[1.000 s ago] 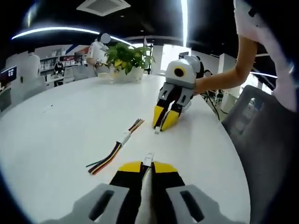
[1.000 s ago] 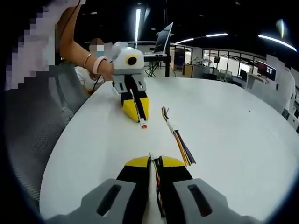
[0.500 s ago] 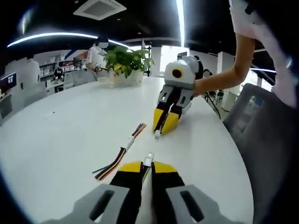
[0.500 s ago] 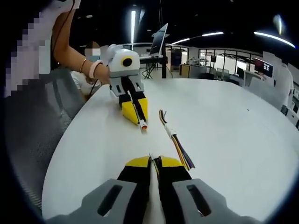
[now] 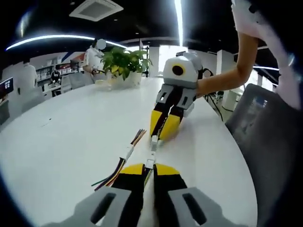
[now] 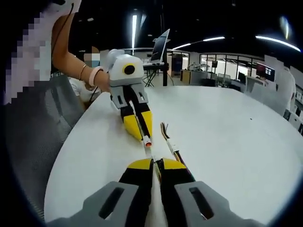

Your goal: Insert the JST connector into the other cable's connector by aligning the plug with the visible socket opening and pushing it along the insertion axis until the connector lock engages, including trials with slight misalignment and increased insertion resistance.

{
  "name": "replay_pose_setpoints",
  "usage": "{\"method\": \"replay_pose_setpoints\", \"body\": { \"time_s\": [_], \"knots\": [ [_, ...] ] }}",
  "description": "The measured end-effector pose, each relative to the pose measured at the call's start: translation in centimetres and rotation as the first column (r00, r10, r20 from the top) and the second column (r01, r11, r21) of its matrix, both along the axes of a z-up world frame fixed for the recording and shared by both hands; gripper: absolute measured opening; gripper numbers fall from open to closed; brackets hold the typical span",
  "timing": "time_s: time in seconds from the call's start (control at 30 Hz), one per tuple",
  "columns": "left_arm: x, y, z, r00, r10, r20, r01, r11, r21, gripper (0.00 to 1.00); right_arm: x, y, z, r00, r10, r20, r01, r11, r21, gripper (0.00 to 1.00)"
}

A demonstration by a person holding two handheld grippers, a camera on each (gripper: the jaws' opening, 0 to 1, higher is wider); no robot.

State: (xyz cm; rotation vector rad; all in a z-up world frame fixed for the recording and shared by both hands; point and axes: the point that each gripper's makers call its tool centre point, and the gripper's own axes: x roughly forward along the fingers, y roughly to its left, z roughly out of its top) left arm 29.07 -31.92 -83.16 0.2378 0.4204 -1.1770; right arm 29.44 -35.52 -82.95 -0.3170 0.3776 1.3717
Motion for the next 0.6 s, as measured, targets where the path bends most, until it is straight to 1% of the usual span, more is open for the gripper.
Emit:
{"method": "replay_pose_setpoints", "body": {
  "time_s": [0.03,0.2,0.23,0.6],
  "knots": [
    [-0.02,-0.04,-0.14,1.0,0.002,-0.01,-0.002,1.0,-0.001,0.0,0.0,0.15,0.0,1.0,0.002,0.001,-0.002,1.0,0.002,0.03],
    [-0.03,-0.25,-0.14,1.0,0.003,-0.028,-0.004,1.0,-0.014,0.0,-0.3,0.45,-0.19,1.0,0.013,-0.008,-0.013,1.0,0.001,0.03],
    [-0.06,-0.34,-0.06,0.999,0.007,-0.044,-0.008,1.0,-0.025,0.0,-0.31,0.49,-0.21,1.0,0.013,-0.008,-0.013,1.0,0.001,0.03],
    [-0.2,-0.45,-0.27,0.998,0.006,-0.056,-0.008,1.0,-0.021,0.0,-0.44,0.78,-0.31,1.0,0.022,-0.004,-0.022,1.0,-0.003,0.03]
  ]
}}
